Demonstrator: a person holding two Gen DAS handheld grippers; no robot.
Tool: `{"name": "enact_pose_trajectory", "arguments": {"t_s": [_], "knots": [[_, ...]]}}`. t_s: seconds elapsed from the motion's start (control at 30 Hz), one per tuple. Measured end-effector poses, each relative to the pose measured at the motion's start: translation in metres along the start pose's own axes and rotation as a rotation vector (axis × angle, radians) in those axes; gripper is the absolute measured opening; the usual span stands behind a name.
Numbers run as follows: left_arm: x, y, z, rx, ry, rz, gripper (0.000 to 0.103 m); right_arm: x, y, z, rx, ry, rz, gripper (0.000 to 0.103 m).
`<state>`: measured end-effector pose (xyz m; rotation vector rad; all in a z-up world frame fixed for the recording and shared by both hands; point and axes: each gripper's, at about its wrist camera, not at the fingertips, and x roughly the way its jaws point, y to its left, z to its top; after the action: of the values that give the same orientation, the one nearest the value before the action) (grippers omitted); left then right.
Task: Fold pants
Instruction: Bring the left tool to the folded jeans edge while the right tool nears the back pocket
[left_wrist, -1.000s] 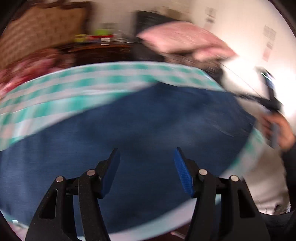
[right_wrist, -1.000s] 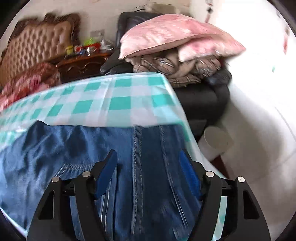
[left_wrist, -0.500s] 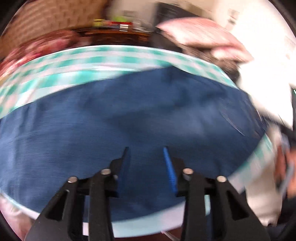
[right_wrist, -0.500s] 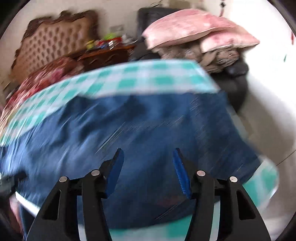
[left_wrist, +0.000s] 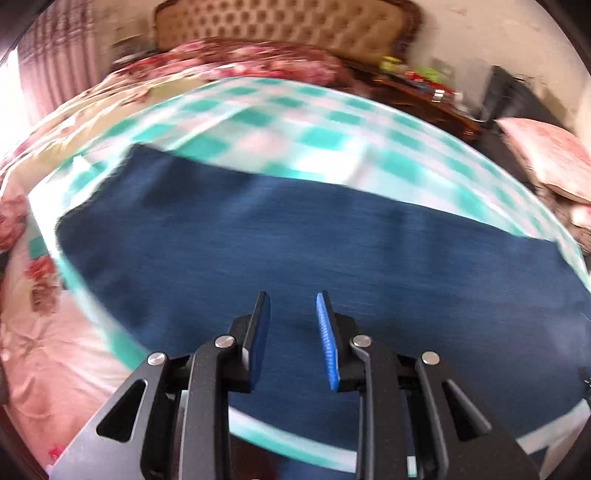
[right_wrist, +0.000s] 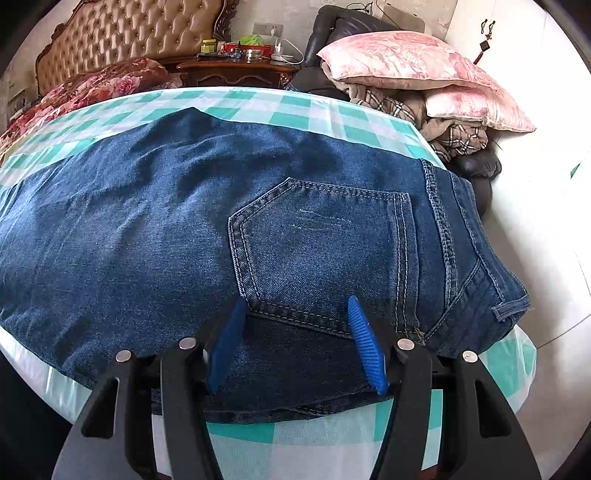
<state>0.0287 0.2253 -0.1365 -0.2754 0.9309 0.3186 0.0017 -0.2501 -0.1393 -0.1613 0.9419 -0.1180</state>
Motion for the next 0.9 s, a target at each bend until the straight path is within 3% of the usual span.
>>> {"name": "enact_pose_trajectory", "arguments": {"t_s": [0.1, 0.23, 0.33, 0.4, 0.5, 0.77, 0.9], "knots": [[0.013, 0.043, 0.009, -0.019, 0.026, 0.118, 0.026, 0.000, 0.000, 0.001, -0.001, 0.006, -0.008, 0.058], [0.015, 0.064, 0.019, 0.003, 0.024, 0.170, 0.025, 0.002, 0.001, 0.004, 0.006, 0.018, -0.024, 0.061], [0.012, 0.064, 0.020, 0.010, 0.013, 0.171, 0.025, 0.001, -0.003, 0.010, 0.052, 0.042, -0.028, 0.061], [0.013, 0.055, 0.024, 0.033, -0.006, 0.158, 0.027, -0.009, 0.004, 0.016, 0.055, 0.003, -0.007, 0.061], [0.020, 0.038, 0.035, 0.095, -0.025, 0.157, 0.029, -0.022, 0.030, 0.030, -0.019, -0.059, 0.032, 0.061], [0.043, 0.022, 0.060, 0.147, -0.029, 0.152, 0.031, -0.027, 0.082, 0.060, -0.054, -0.049, 0.153, 0.062], [0.058, 0.020, 0.068, 0.164, -0.014, 0.167, 0.031, -0.033, 0.130, 0.085, -0.127, -0.060, 0.231, 0.062]]}}
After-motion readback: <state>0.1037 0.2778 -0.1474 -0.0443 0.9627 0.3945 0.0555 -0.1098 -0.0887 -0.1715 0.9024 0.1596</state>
